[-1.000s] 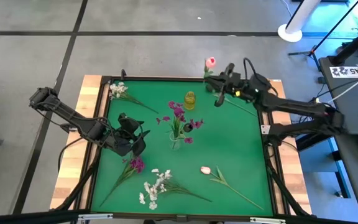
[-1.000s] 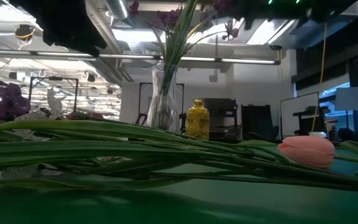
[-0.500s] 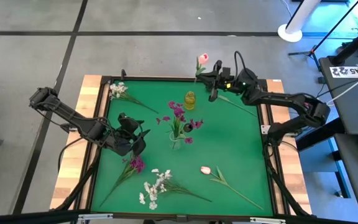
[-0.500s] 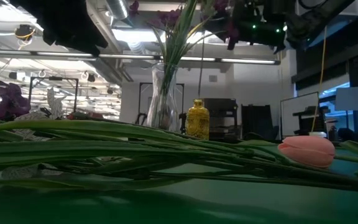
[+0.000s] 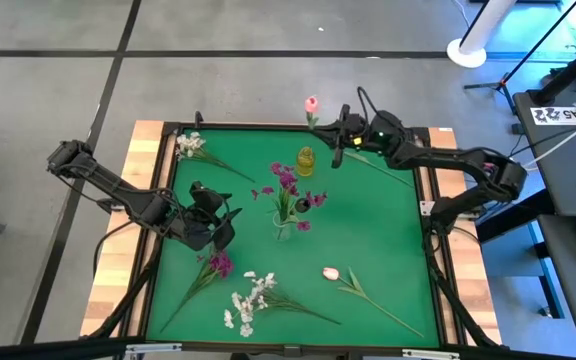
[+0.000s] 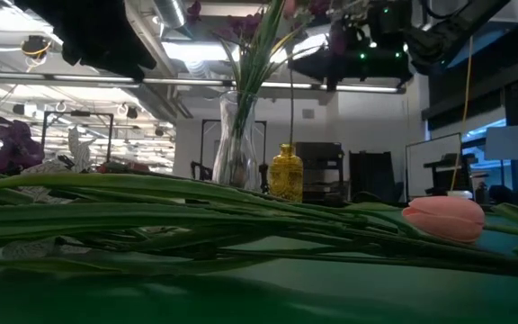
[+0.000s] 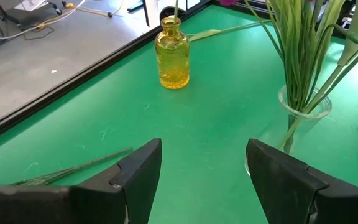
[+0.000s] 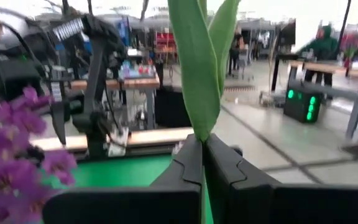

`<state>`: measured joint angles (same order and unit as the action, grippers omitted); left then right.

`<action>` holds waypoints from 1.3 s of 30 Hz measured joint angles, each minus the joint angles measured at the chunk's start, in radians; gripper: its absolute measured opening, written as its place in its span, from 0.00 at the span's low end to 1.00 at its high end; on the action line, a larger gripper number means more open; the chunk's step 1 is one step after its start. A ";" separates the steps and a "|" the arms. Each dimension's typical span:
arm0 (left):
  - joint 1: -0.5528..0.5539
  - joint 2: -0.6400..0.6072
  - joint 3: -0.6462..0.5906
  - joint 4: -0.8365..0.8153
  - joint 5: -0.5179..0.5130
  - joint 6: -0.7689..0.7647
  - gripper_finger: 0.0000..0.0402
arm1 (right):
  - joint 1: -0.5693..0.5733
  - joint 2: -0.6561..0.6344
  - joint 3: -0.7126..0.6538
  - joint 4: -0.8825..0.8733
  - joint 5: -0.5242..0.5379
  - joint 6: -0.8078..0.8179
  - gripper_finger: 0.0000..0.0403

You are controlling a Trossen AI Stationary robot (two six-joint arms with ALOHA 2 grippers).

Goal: Sort flowers into vase by color
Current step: Put the top pink flower into the yellow vase, then put the pink flower into the yellow vase

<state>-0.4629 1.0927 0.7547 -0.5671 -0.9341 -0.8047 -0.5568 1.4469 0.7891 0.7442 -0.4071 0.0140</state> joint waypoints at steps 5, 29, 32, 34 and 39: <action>0.000 0.000 0.000 0.003 0.000 0.000 0.57 | 0.000 0.044 0.000 -0.023 0.000 0.000 0.06; 0.000 0.000 0.000 0.002 0.013 0.000 0.57 | 0.000 -0.283 -0.001 -0.611 0.087 -0.160 0.68; 0.000 0.000 0.000 0.002 0.013 0.001 0.57 | 0.007 -0.393 -0.001 -0.761 0.070 -0.108 0.68; 0.000 0.000 0.000 0.001 0.013 0.002 0.57 | 0.038 -0.453 0.000 -0.863 0.013 -0.048 0.68; 0.000 0.000 0.000 0.001 0.013 0.002 0.57 | 0.229 -0.558 0.000 -1.092 -0.117 0.079 0.68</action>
<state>-0.4629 1.0927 0.7547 -0.5663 -0.9214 -0.8028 -0.3277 0.8885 0.7887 -0.3479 -0.5237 0.0931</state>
